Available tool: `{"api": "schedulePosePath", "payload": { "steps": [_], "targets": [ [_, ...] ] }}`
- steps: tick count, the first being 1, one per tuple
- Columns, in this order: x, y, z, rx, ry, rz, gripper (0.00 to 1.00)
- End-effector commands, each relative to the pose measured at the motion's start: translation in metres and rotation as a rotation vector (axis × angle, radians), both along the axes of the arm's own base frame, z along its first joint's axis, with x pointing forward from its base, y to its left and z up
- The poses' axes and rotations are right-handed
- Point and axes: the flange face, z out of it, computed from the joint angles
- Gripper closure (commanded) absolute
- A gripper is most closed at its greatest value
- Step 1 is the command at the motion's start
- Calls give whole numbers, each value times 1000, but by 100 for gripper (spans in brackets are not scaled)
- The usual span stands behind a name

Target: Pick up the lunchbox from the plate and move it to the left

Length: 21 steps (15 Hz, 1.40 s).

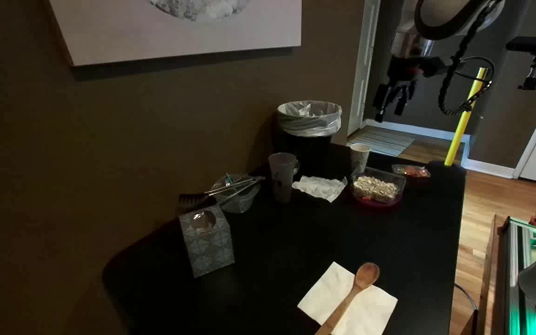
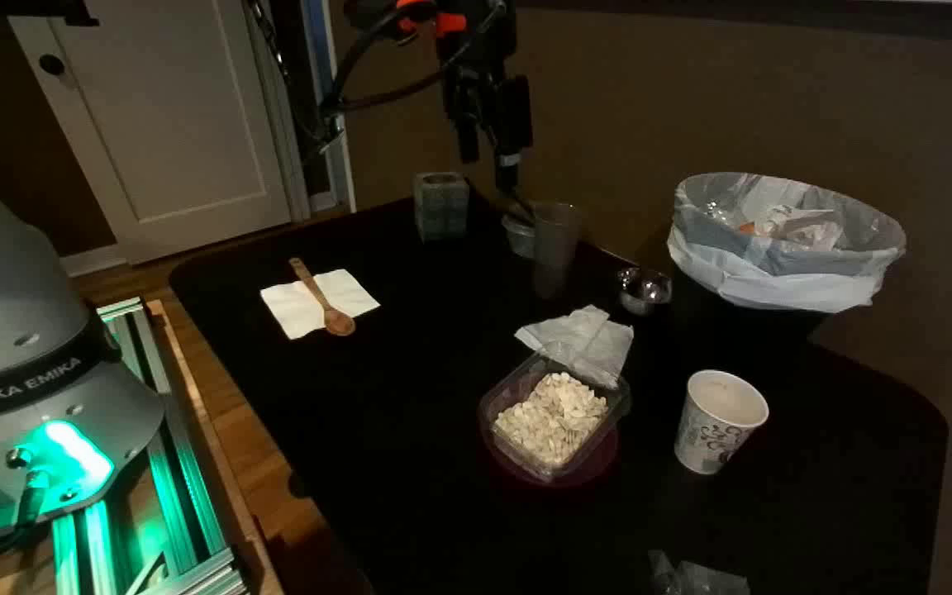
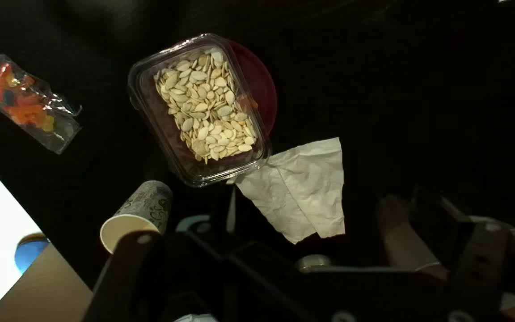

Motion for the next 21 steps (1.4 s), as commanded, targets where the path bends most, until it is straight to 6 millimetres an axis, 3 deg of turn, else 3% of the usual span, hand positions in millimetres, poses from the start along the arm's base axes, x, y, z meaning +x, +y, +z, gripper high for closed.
{"api": "schedulePosePath", "payload": {
  "steps": [1, 13, 17, 21],
  "targets": [
    [0, 0, 0, 0, 1, 0, 0],
    [5, -5, -3, -7, -13, -4, 0],
    [31, -36, -28, -52, -44, 42, 0],
    [59, -66, -81, -91, 40, 157, 0]
  ]
}}
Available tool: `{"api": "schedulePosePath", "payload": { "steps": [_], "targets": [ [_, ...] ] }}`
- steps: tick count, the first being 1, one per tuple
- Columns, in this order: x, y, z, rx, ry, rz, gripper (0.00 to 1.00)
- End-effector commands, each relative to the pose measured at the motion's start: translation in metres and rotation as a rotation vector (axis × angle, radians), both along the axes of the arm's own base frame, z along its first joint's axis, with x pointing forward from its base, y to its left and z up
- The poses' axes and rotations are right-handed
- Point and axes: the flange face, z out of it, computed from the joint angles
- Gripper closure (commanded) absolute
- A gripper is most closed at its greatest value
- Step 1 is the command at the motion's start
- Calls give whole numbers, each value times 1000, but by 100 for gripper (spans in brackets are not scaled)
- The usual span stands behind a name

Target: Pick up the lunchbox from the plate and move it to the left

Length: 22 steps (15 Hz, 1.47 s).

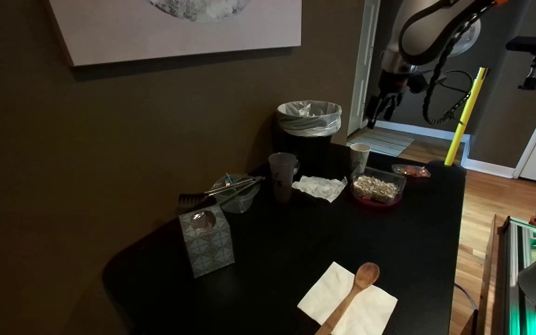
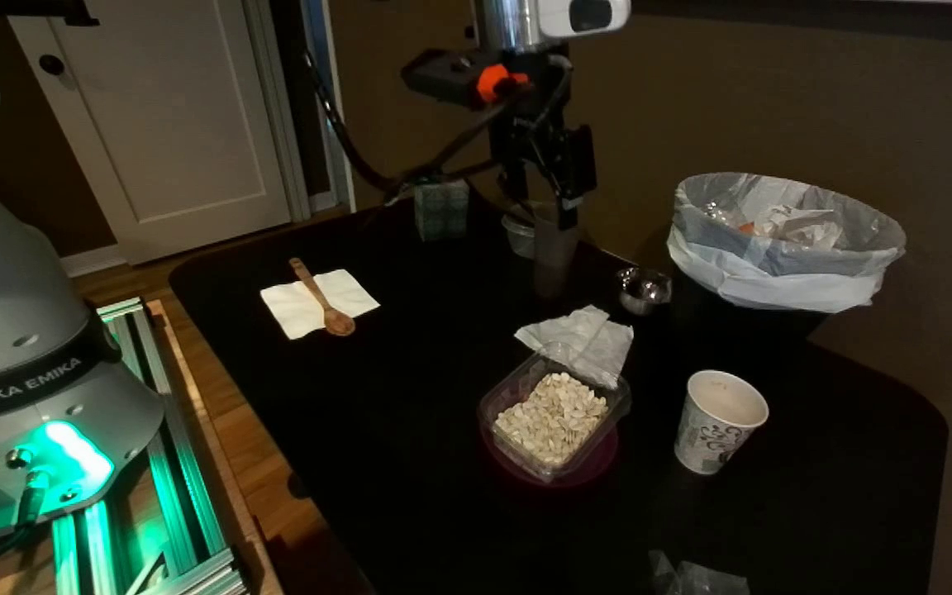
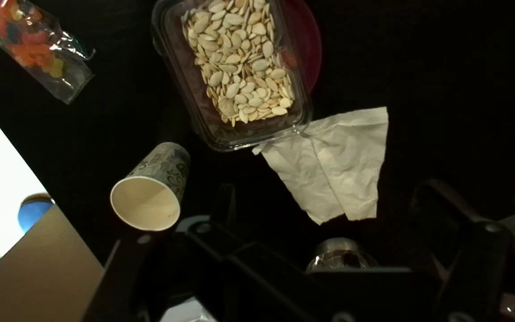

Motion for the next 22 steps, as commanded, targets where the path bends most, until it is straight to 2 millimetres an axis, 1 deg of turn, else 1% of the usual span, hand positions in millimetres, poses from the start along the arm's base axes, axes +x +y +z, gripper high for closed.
{"api": "schedulePosePath", "payload": {
  "steps": [1, 3, 5, 6, 7, 8, 9, 11, 13, 14, 22],
  "targets": [
    [32, -26, -54, -29, 122, 123, 0],
    [40, -30, -83, -33, 187, 162, 0],
    [42, -27, -111, 0, 256, 169, 0],
    [46, -26, -117, 6, 289, 171, 0],
    [35, -24, -102, -4, 224, 149, 0],
    [38, -24, -112, 1, 251, 153, 0],
    [40, -24, -118, 3, 263, 155, 0],
    [43, -21, -123, -10, 239, 169, 0],
    [44, -22, -141, -22, 226, 200, 0],
    [43, -24, -149, -20, 231, 189, 0],
    [23, -24, -212, 13, 333, 212, 0]
  ]
}}
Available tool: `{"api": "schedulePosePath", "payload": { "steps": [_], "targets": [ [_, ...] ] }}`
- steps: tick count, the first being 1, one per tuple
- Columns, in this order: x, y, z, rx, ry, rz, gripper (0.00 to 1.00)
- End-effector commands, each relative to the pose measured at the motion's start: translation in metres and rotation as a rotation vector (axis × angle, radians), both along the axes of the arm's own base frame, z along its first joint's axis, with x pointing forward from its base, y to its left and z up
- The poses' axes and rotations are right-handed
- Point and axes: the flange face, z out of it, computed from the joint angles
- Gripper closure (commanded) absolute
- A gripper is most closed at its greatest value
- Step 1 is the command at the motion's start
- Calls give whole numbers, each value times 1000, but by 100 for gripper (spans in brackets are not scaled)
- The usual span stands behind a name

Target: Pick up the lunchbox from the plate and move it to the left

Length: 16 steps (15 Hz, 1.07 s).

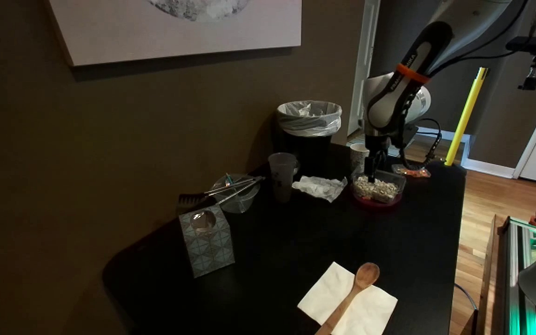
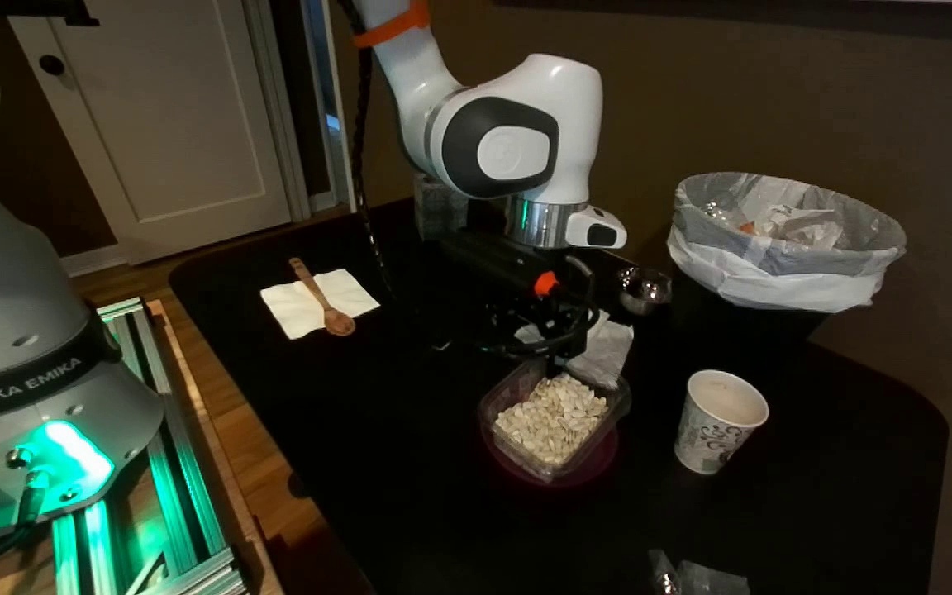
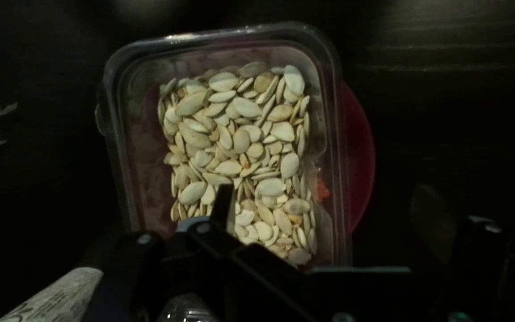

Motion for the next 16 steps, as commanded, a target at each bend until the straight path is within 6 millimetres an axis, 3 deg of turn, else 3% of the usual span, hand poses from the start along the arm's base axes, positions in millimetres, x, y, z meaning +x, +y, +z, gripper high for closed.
{"api": "schedulePosePath", "payload": {
  "steps": [1, 5, 9, 16],
  "targets": [
    [-6, 0, -30, 22, 18, 44, 0],
    [-3, 1, -51, 35, -19, 66, 5],
    [-4, 3, -62, 36, -23, 77, 47],
    [-3, 3, -58, 39, -51, 75, 99]
  ]
}}
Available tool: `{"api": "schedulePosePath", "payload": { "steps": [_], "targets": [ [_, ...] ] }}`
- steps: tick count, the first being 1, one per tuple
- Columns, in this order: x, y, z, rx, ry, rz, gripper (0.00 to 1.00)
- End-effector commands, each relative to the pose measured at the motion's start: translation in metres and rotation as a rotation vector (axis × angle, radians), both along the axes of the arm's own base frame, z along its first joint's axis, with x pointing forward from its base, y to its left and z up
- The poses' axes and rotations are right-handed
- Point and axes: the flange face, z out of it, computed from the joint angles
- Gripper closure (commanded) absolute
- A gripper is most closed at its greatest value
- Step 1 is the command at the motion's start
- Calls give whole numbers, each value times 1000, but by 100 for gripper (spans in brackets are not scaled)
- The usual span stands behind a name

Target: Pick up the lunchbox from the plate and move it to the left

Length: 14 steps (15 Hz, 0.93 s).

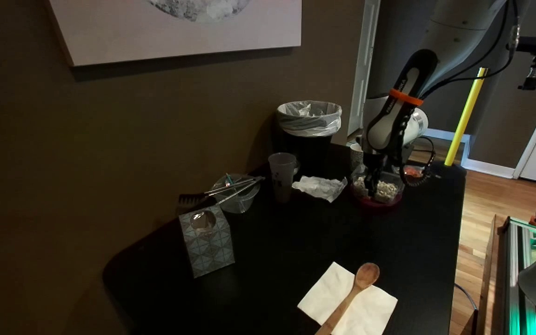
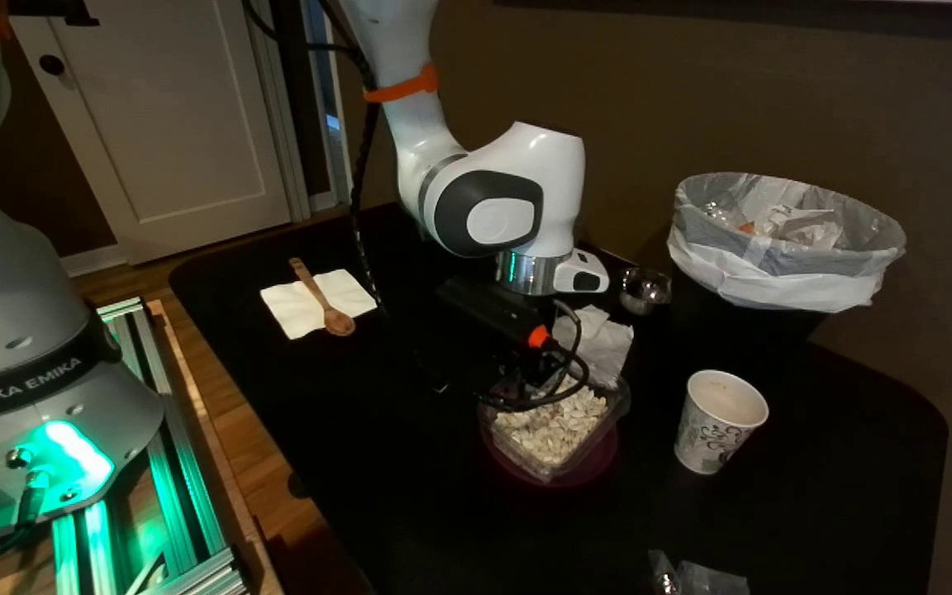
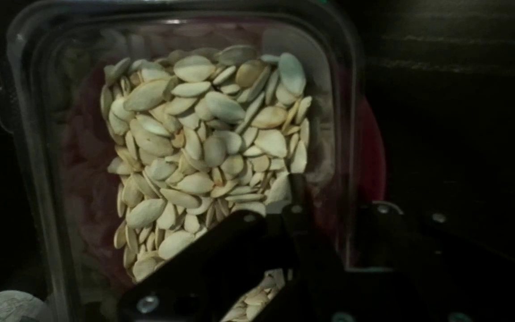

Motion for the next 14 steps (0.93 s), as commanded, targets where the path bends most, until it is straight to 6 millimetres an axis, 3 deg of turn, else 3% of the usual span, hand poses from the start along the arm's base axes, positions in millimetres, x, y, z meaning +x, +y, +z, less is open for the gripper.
{"api": "schedulePosePath", "payload": {
  "steps": [1, 10, 14],
  "targets": [
    [0, -1, 0, 10, -23, 8, 100],
    [-4, 1, 24, -24, -110, 19, 99],
    [-20, 8, 35, -63, -158, 73, 99]
  ]
}}
